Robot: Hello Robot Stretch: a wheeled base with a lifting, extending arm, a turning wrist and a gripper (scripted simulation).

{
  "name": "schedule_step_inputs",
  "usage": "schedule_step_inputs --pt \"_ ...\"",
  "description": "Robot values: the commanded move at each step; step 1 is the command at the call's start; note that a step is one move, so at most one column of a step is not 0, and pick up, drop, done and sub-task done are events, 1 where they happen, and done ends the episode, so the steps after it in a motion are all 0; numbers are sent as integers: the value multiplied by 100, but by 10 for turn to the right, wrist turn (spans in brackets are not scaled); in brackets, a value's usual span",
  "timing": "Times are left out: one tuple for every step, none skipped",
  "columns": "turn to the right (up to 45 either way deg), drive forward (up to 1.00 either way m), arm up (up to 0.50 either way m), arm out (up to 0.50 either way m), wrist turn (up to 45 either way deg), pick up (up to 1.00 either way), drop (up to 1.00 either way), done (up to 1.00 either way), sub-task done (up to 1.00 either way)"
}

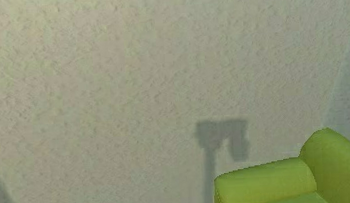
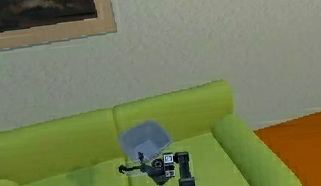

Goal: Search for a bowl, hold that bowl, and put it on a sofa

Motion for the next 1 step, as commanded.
schedule_step_inputs --pt "0 0 0 0 0 0 100 0 0"
